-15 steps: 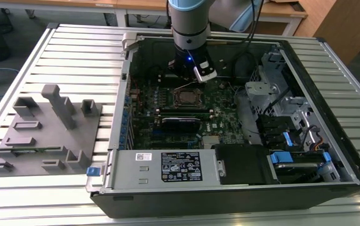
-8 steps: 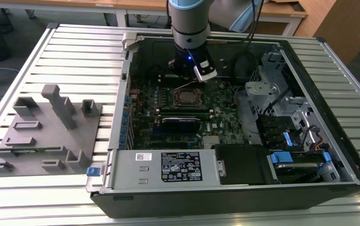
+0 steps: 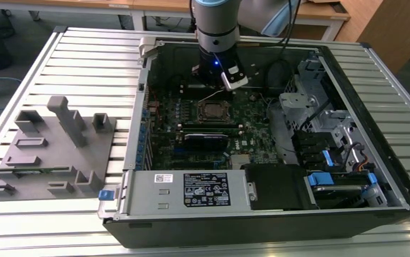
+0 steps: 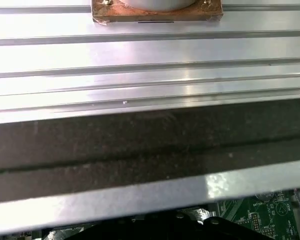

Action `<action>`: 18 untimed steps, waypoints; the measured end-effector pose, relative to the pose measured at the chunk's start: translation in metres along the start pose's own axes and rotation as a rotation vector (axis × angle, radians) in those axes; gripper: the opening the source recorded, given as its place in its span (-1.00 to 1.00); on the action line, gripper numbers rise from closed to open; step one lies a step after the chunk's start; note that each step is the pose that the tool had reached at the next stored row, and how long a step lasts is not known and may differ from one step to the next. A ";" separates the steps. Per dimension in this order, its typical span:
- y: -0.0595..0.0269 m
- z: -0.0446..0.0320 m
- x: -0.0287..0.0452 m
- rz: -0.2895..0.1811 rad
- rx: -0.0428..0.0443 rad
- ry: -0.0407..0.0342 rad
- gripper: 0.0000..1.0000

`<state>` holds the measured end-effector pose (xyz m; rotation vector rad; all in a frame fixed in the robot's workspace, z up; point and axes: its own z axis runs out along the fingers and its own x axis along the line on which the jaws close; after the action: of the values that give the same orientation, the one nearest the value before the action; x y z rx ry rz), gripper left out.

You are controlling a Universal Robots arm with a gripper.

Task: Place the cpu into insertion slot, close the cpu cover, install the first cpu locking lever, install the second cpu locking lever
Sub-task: 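Install the first cpu locking lever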

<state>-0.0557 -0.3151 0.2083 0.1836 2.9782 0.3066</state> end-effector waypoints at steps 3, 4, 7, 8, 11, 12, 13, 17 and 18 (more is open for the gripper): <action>0.0004 -0.0020 -0.0003 0.000 -0.0005 0.0000 -0.79; 0.0006 -0.0029 -0.0004 0.000 -0.0007 0.0000 -0.79; 0.0013 -0.0059 -0.0008 0.000 -0.0012 0.0002 -0.79; 0.0015 -0.0071 -0.0010 0.000 -0.0016 0.0002 -0.79; 0.0023 -0.0104 -0.0014 0.000 -0.0030 0.0003 -0.79; 0.0025 -0.0113 -0.0015 0.001 -0.0036 0.0004 -0.79; 0.0026 -0.0122 -0.0016 0.001 -0.0041 0.0005 -0.79; 0.0029 -0.0130 -0.0018 0.001 -0.0062 0.0004 -0.79; 0.0030 -0.0136 -0.0018 0.001 -0.0061 0.0007 -0.79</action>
<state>-0.0557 -0.3151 0.2224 0.1842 2.9776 0.3160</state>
